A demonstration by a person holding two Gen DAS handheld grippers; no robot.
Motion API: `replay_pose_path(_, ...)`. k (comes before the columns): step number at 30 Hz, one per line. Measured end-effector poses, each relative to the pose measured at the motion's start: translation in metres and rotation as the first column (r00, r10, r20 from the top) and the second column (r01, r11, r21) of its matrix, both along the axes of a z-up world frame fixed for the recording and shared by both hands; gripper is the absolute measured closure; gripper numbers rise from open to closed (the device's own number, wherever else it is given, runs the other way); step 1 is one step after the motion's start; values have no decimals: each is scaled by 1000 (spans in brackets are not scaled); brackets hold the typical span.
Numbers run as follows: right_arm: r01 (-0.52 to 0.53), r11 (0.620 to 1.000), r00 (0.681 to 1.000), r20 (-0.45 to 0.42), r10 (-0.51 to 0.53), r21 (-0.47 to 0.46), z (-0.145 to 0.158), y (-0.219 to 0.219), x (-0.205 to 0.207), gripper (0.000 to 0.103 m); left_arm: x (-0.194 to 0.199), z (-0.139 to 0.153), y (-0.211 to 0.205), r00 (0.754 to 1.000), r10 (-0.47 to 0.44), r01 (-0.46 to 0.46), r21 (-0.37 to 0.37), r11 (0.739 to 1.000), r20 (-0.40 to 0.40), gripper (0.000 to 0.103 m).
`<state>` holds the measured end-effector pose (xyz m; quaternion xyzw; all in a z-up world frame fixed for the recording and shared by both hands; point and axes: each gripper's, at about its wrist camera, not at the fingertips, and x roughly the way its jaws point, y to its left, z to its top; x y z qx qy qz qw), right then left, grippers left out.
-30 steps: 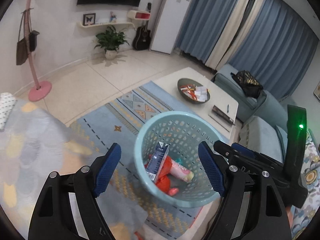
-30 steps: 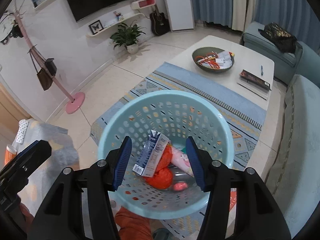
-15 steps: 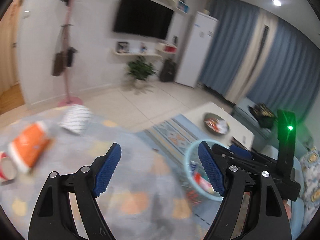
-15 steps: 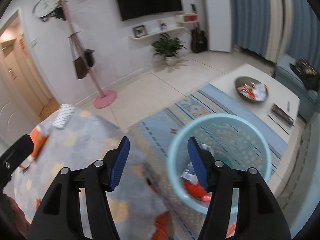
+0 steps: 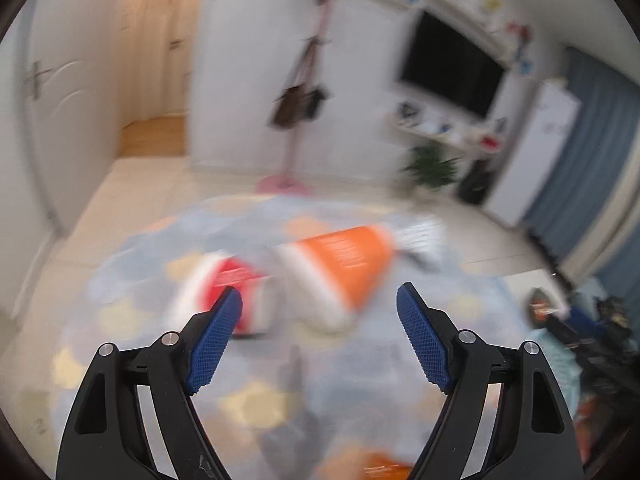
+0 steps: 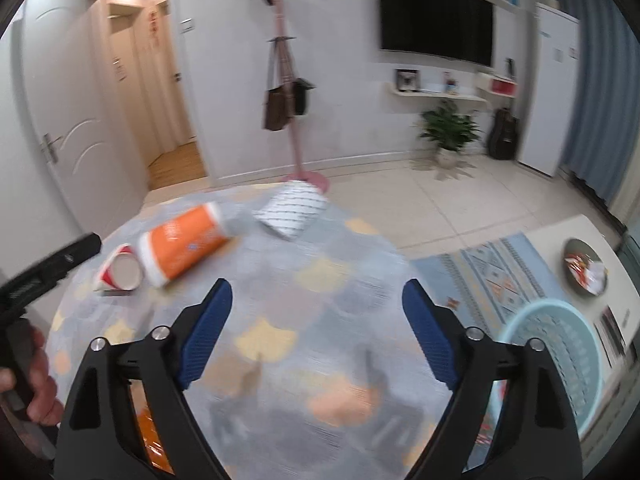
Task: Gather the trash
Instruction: 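Move the left tool to the red-and-white paper cup while the right tool approaches the orange cup, then close the left tool on the red-and-white cup while the right tool grasps the orange cup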
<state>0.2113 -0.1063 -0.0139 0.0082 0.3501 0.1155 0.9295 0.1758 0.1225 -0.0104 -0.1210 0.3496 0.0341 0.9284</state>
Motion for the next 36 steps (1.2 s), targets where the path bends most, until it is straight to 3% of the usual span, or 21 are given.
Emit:
replay_pose_path(2,-33,999,999,-16,34,11,0,16,7,18,11,-14,20,997,27,-26,24,999,-75,22)
replay_pose_path(5,-74,997,996,-38,75,30,-4,43,20,18,18,-25,40,995,35,-37,-22,999,-93,22)
replay_pose_path(9,-102,994,992,-63,105,44,-6,72,39,18,32,-39,53,993,40,-41,-7,999,-107,22)
replay_pose_path(12,-99,993,990,-91,105,68,-13,87,54,18,38,-49,60,993,29,-35,-45,998,-118,22)
replay_pose_path(20,-59,988,977,-194,86,139,-39,114,95,18,41,-67,60,995,40,-38,18,999,-94,23)
replay_pose_path(23,-56,986,969,-230,92,160,-49,125,107,18,38,-68,60,996,38,-35,36,999,-79,34)
replay_pose_path(25,-47,985,965,-248,88,169,-55,132,115,18,37,-67,60,997,45,-43,29,999,-69,34)
replay_pose_path(27,-35,982,960,-268,85,187,-60,137,122,18,31,-63,60,998,44,-43,17,999,-37,46)
replay_pose_path(31,-6,972,944,-320,83,234,-69,144,134,18,21,-58,64,998,69,-70,22,997,11,48)
replay_pose_path(36,36,960,930,-362,70,278,-77,151,146,18,21,-54,73,996,84,-83,-42,996,23,48)
